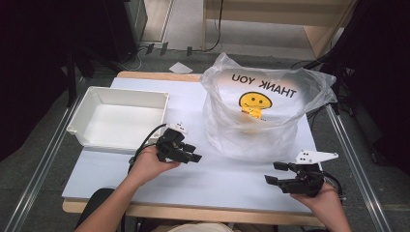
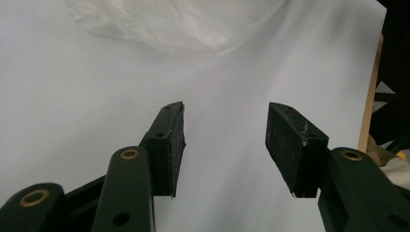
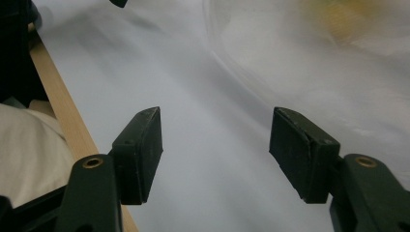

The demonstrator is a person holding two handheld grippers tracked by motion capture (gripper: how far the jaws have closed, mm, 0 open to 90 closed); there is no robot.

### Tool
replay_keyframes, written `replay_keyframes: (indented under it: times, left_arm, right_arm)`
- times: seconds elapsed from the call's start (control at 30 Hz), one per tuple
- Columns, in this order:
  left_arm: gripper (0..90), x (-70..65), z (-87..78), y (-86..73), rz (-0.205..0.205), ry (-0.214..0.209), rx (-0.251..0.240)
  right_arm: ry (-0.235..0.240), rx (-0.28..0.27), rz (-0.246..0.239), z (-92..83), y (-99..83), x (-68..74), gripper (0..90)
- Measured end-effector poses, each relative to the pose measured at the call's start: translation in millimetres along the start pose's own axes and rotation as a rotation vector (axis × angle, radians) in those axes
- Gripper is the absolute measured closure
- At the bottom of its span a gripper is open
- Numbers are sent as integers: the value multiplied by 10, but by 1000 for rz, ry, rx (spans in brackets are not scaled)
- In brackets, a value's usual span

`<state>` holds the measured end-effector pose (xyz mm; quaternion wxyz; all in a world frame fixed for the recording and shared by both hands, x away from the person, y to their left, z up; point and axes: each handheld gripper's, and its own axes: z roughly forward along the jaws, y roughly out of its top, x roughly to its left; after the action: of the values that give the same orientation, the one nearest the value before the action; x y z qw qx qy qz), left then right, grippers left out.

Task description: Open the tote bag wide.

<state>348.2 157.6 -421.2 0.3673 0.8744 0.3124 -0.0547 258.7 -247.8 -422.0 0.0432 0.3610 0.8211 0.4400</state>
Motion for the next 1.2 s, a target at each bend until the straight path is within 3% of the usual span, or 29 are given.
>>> replay_keyframes:
  times: [0.4, 0.57, 0.83, 0.93, 1.2]
  left_arm:
    - [582, -45, -132, 134, 36, 20, -18]
    - [620, -32, -195, 208, 17, 10, -26]
    - [653, -67, -312, 362, 31, -4, -52]
    - [681, -62, -374, 430, 37, -5, -62]
    - [703, -122, -461, 575, 64, -7, -60]
  right_arm:
    - [-48, -43, 51, -233, 58, -107, 438]
    - [-69, -62, 70, -338, 74, -206, 469]
    - [-103, -71, 96, -424, 159, -389, 526]
    - [-133, -71, 125, -487, 188, -530, 555]
    - [-156, -75, 192, -618, 243, -772, 639]
